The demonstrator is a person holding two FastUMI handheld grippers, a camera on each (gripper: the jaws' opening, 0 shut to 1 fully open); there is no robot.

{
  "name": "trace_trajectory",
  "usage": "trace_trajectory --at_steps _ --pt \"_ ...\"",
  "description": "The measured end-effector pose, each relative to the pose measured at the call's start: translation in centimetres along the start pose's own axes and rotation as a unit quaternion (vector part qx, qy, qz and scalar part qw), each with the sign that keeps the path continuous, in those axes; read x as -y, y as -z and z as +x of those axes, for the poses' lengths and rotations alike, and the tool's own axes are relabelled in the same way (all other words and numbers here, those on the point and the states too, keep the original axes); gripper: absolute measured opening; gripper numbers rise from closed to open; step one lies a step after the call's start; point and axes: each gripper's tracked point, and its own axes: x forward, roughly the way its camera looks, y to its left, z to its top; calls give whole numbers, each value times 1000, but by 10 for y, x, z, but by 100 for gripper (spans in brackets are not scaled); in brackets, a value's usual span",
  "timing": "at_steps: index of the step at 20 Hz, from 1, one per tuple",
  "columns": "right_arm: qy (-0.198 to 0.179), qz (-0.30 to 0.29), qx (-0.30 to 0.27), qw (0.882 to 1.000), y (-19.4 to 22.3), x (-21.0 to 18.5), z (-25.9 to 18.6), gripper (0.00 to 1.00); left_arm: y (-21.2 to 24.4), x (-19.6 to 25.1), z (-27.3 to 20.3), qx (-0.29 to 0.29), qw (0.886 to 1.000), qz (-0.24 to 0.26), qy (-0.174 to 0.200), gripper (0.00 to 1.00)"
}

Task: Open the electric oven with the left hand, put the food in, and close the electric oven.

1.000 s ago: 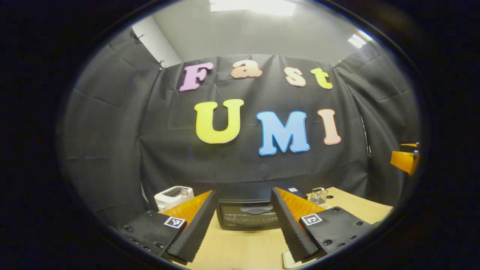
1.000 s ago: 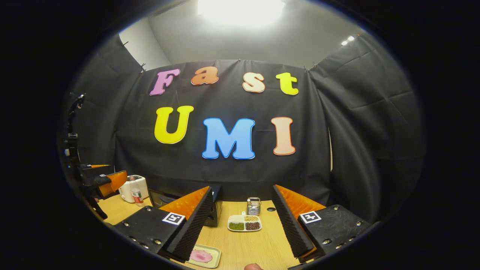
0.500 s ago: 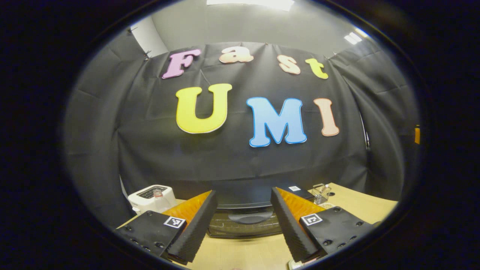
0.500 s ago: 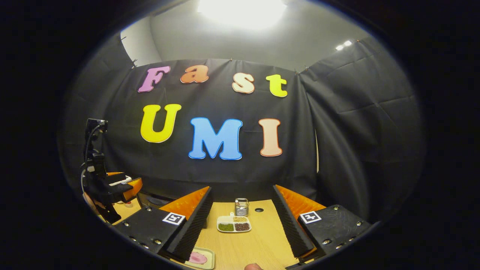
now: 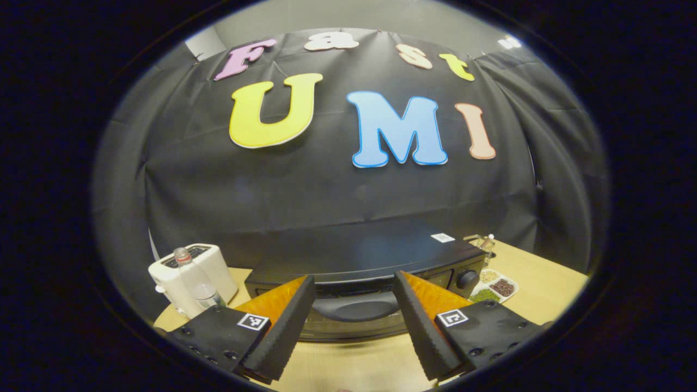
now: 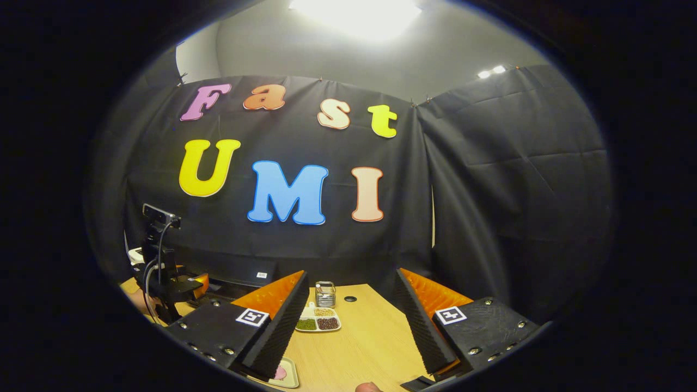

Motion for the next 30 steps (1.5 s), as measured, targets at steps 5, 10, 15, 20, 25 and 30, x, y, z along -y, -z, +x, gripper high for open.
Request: trace_trajectory --at_steps 5,10,15,20,25,30 --pt "15 -17 -8 1000 4 2 -3 95 6 2 24 4 1000 6 -4 100" --pt "16 -12 -16 1000 7 1 -1 95 10 1 19 4 1000 -17 -10 91" --pt "13 -5 -18 1000 10 5 2 95 21 6 -10 -2 1000 -17 -7 99" --pt "0 3 -25 1000 18 5 3 95 44 11 -41 -24 1000 -16 -6 91" --pt "-7 14 -31 999 23 9 3 95 69 16 -63 -46 999 -4 -5 93" --pt "-14 20 -42 999 30 14 2 95 103 22 -82 -82 997 -7 -5 99"
